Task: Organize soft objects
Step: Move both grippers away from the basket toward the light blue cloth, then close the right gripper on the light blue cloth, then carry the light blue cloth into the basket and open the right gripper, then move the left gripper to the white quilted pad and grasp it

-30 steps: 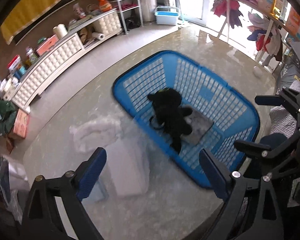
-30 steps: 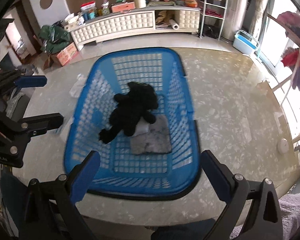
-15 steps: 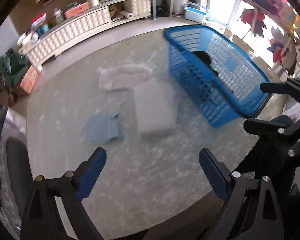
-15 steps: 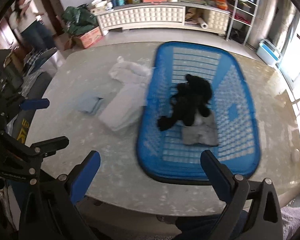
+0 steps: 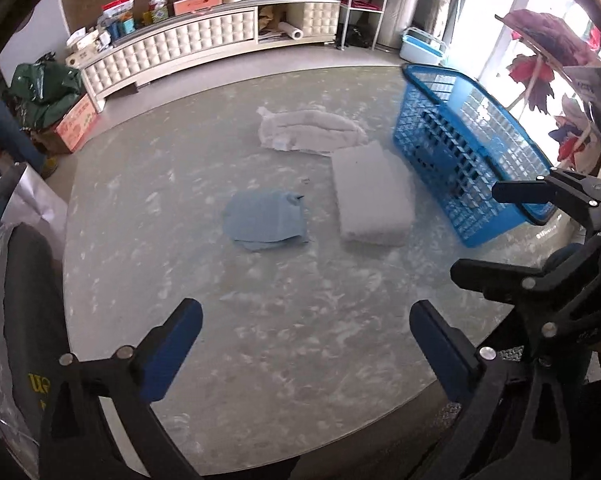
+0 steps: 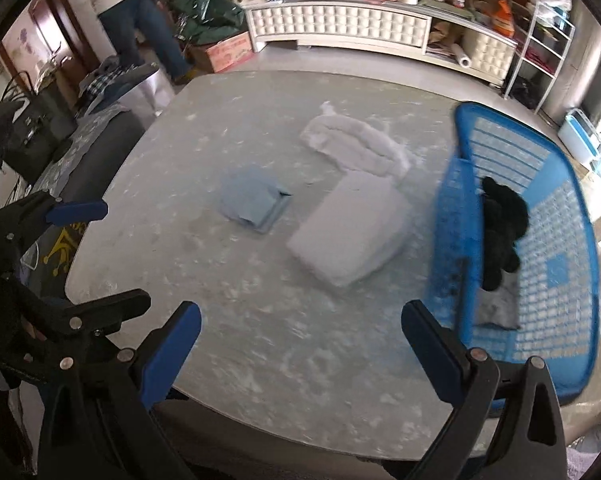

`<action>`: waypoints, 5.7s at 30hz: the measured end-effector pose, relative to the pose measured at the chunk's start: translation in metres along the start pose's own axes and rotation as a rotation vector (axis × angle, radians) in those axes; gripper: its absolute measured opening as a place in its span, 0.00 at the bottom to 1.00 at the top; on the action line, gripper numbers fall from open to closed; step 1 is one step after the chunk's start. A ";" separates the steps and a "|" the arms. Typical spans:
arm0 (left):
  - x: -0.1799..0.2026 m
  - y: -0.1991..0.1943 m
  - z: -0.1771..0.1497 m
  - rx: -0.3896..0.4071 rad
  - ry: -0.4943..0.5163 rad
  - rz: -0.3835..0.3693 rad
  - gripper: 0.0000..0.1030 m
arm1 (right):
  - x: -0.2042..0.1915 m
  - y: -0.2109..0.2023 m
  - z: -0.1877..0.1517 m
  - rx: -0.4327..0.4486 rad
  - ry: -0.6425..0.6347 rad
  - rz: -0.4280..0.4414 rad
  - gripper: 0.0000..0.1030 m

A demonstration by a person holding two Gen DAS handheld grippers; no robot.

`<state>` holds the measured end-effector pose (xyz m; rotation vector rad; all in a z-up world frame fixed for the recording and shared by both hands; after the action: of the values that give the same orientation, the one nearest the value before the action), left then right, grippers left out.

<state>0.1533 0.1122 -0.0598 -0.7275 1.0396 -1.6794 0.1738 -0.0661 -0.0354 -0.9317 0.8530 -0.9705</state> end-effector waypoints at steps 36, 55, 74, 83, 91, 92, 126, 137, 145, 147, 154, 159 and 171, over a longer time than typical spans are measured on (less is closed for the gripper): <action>-0.134 0.093 -0.003 -0.035 -0.212 0.114 1.00 | -0.038 0.176 0.099 -0.244 0.073 0.060 0.71; -0.133 0.097 -0.014 -0.083 -0.199 0.116 1.00 | -0.055 0.170 0.080 -0.205 0.012 0.057 0.04; -0.034 0.030 0.012 0.003 -0.120 0.035 1.00 | 0.000 0.040 0.041 -0.088 0.012 0.105 0.03; 0.020 0.021 0.046 0.040 -0.045 -0.010 1.00 | 0.045 0.000 0.034 -0.026 0.094 0.101 0.03; 0.047 0.021 0.064 0.064 -0.014 -0.099 1.00 | 0.104 -0.029 0.029 0.029 0.208 0.096 0.03; 0.049 0.023 0.066 0.053 -0.010 -0.089 1.00 | 0.111 -0.030 0.028 0.032 0.220 0.092 0.03; 0.039 0.075 0.075 -0.047 -0.006 -0.053 1.00 | 0.168 0.024 0.009 -0.156 0.240 -0.112 0.22; 0.032 0.097 0.080 -0.072 0.005 -0.046 1.00 | 0.149 -0.011 0.001 -0.063 0.178 -0.163 0.91; 0.027 0.128 0.091 -0.084 -0.006 -0.081 1.00 | 0.151 -0.005 0.006 -0.075 0.185 -0.173 0.92; 0.025 0.134 0.093 -0.080 -0.021 -0.096 1.00 | 0.156 0.002 0.008 -0.082 0.199 -0.165 0.92; 0.026 0.166 0.104 -0.119 0.003 -0.083 1.00 | 0.165 0.011 0.012 -0.078 0.227 -0.164 0.93; 0.026 0.186 0.109 -0.150 -0.007 -0.101 0.92 | 0.162 0.014 0.018 -0.078 0.220 -0.155 0.93; 0.060 0.192 0.110 -0.142 0.023 -0.196 0.33 | 0.160 0.008 0.012 -0.064 0.223 -0.131 0.93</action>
<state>0.3086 -0.0044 -0.1824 -0.9293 1.1425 -1.7963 0.2396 -0.2094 -0.0659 -0.9550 1.0247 -1.1818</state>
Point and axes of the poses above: each gripper's, at about its wrist camera, not at the fingertips, and y roughly the way its jaws point, x to its right, z to its top, the point moved 1 cm from there along y, roughly the way its jaws point, and after that the axes turned 10 degrees about y, right-handed, at the moved point
